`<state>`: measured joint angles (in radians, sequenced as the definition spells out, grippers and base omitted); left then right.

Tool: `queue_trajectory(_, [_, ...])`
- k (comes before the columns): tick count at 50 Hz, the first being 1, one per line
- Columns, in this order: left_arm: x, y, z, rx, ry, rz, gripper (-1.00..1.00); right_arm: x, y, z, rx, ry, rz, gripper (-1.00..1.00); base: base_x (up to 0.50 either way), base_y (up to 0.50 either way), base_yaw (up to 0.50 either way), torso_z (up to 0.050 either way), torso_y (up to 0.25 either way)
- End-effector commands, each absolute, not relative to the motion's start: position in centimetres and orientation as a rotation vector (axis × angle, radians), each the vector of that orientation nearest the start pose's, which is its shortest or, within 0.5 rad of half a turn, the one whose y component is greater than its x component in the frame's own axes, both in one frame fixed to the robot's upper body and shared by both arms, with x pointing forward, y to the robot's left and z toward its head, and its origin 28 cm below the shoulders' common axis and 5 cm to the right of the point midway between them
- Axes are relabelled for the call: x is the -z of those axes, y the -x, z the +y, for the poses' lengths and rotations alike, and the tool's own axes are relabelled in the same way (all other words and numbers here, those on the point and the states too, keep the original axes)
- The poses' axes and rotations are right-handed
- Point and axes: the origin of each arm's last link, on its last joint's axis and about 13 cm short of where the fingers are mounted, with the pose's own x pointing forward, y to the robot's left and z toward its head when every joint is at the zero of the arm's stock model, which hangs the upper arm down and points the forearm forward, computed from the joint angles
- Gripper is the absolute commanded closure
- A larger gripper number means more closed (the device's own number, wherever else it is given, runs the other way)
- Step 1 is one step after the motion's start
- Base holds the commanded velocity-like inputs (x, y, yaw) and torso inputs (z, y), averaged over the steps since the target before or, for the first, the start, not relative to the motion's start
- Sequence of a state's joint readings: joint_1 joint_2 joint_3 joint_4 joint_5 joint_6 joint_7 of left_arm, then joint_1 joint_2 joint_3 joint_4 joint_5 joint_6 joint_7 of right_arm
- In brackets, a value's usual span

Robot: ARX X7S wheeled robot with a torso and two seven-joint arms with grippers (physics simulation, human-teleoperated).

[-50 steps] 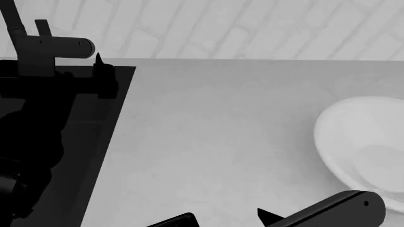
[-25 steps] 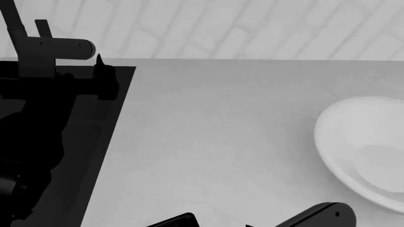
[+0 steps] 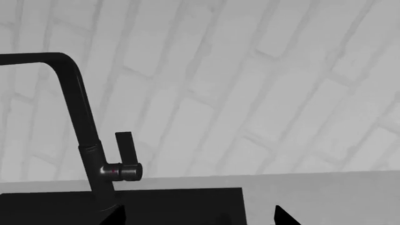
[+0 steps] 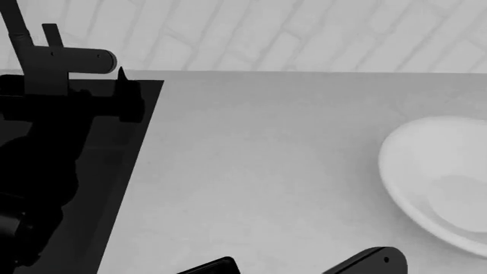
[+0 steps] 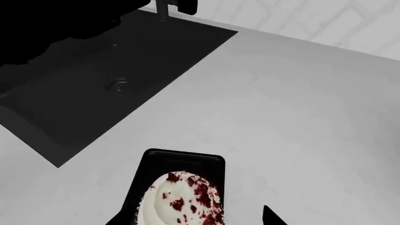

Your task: Move the fresh-baked cupcake off the tray onto the counter, and place the bowl used for mixing into the sink.

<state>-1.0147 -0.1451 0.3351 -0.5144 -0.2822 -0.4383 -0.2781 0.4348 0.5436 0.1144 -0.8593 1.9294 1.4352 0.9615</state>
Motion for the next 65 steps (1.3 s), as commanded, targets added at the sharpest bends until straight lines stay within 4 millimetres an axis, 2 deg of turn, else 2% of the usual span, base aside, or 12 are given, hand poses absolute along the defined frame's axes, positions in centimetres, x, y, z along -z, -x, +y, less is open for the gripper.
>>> queue_trajectory(1, [-18.5, -39.3, 20.2, -0.089, -0.104, -0.020, -1.00, -19.0, -13.7, -11.2, -0.558, 0.104, 0.361, -1.00, 0.00, 0.00, 0.00, 0.000, 0.000])
queue_trajectory(31, [-18.1, -39.4, 20.2, -0.087, -0.105, -0.011, -1.00, -17.0, -14.9, -10.9, -0.582, 0.073, 0.405, -1.00, 0.00, 0.00, 0.00, 0.000, 0.000])
queue_trajectory(65, [-18.1, -39.4, 20.2, -0.085, -0.101, -0.012, -1.00, -16.1, -15.7, -10.8, -0.594, 0.065, 0.430, -1.00, 0.00, 0.00, 0.00, 0.000, 0.000])
